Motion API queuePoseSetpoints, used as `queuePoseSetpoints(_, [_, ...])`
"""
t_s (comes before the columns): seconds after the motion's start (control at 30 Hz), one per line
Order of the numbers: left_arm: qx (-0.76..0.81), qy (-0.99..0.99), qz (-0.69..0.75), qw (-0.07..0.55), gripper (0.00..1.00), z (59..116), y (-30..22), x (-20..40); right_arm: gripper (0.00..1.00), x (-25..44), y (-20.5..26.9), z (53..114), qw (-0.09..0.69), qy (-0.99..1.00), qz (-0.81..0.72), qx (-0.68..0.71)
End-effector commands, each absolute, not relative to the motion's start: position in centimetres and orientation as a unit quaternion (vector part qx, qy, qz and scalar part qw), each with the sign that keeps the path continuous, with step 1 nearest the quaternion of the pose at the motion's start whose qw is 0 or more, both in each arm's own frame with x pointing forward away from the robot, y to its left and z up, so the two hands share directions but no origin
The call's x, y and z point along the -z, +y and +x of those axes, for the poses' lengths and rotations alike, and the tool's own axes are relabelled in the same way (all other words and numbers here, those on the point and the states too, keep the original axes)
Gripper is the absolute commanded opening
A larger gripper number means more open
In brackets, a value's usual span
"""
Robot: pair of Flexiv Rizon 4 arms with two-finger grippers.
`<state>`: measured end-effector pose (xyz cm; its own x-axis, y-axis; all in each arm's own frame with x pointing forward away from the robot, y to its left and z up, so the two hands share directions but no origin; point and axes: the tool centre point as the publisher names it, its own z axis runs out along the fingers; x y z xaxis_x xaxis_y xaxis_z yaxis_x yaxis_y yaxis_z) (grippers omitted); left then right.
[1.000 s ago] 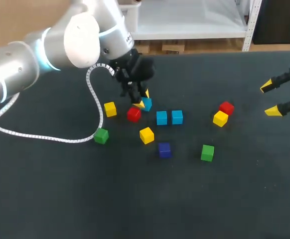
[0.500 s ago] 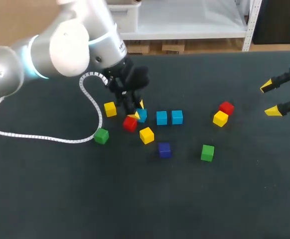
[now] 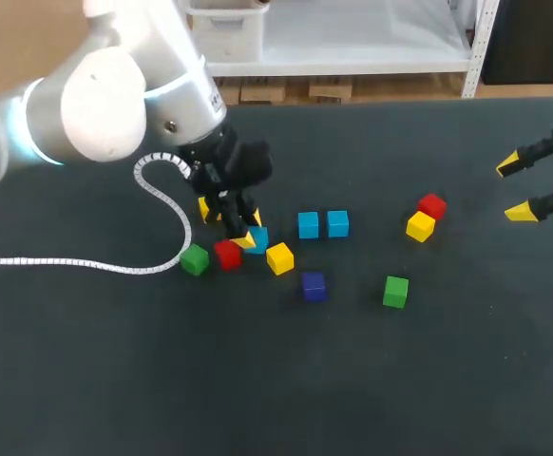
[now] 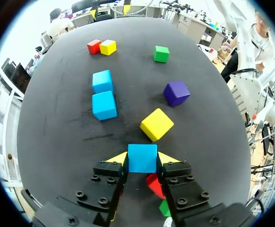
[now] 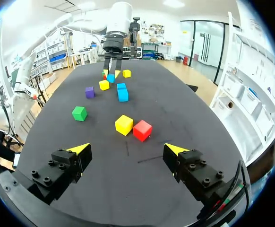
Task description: Place the blue cubes, place green cubes on the blue cubes, place the yellow cubes on the green cubes, then place the red cubes on the yellow cubes, and place purple cube on the red cubes.
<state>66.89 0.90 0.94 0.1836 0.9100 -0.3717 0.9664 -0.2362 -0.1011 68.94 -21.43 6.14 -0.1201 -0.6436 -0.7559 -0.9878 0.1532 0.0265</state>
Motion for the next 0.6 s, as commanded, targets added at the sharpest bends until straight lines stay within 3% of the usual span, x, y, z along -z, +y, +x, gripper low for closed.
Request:
queuePoseSetpoints(0.03, [0.155,0.62,0.761,0.111,0.0,66.3,1.1,-1.0,1.0,-6.1,-21.4,69.0,0.308,0.694,-0.588,-0.28])
queuePoseSetpoints(0.6, [0.128,0.659,0.728,0.137,0.0,68.7,-0.4,-2.0,1.0,-6.1,-21.4,69.0,0.308,0.694,-0.588,-0.28])
